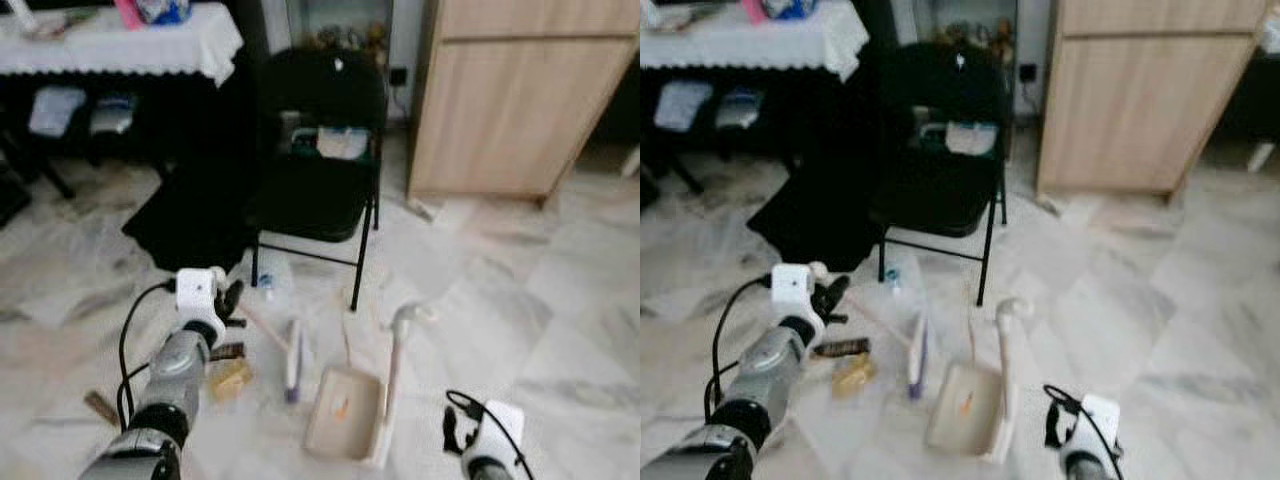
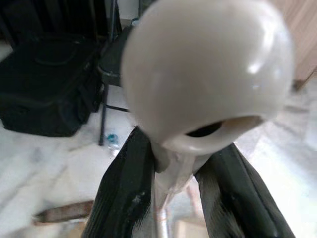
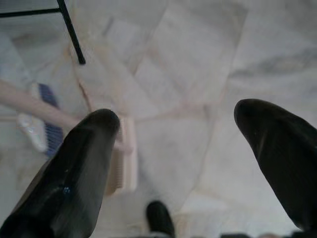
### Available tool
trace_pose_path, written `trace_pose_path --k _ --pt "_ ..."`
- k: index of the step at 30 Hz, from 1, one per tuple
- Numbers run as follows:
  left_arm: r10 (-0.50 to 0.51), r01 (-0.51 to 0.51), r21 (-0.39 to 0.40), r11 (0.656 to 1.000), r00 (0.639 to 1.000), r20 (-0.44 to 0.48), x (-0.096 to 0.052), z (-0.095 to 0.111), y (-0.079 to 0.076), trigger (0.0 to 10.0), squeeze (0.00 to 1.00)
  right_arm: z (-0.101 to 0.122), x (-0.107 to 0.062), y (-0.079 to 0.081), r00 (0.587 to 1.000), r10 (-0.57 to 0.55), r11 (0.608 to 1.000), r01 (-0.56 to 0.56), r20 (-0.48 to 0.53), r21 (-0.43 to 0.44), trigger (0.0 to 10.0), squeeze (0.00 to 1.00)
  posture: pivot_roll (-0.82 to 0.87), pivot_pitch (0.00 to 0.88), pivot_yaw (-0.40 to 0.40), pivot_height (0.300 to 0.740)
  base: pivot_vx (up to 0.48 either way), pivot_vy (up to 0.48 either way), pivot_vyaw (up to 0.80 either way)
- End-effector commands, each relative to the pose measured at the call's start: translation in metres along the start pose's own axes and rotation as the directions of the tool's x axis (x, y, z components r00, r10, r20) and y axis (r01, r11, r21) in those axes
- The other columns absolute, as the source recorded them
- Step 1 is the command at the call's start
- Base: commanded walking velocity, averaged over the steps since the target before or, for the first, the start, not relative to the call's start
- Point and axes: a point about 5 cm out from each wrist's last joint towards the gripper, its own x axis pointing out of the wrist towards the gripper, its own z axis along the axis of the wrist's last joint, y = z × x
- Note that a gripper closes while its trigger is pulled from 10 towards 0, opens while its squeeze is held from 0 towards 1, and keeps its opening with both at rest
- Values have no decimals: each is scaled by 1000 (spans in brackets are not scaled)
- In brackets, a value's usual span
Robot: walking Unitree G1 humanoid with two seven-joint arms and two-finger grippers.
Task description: Sweep floor
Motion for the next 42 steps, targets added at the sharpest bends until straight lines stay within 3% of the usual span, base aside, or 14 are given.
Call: trace_pose_path --k 1,9,17,26,42 --pt "32 -32 2 999 999 3 -4 1 10 10000 0 -10 -5 6 999 14 1000 -13 -29 16 10000 0 -9 91 63 740 0 0 0" --pt "36 -36 -9 999 999 -5 -3 0 10 10000 0 -10 -5 6 999 14 999 -12 -29 40 10000 0 -10 91 62 740 0 279 0" --pt "33 -33 -9 999 999 -4 -3 0 11 10000 0 -10 -5 6 999 14 999 -13 -31 36 10000 0 -6 86 61 740 0 429 -751" --pt "26 -26 -9 1000 1000 3 -3 2 11 10000 0 -11 -5 6 1000 10 999 -9 -29 31 10000 0 -4 78 64 740 0 372 0" --pt "2 -2 -5 1000 1000 13 -3 2 8 10000 0 -9 -5 6 1000 3 1000 -3 -19 19 10000 0 -5 85 64 740 0 0 0"
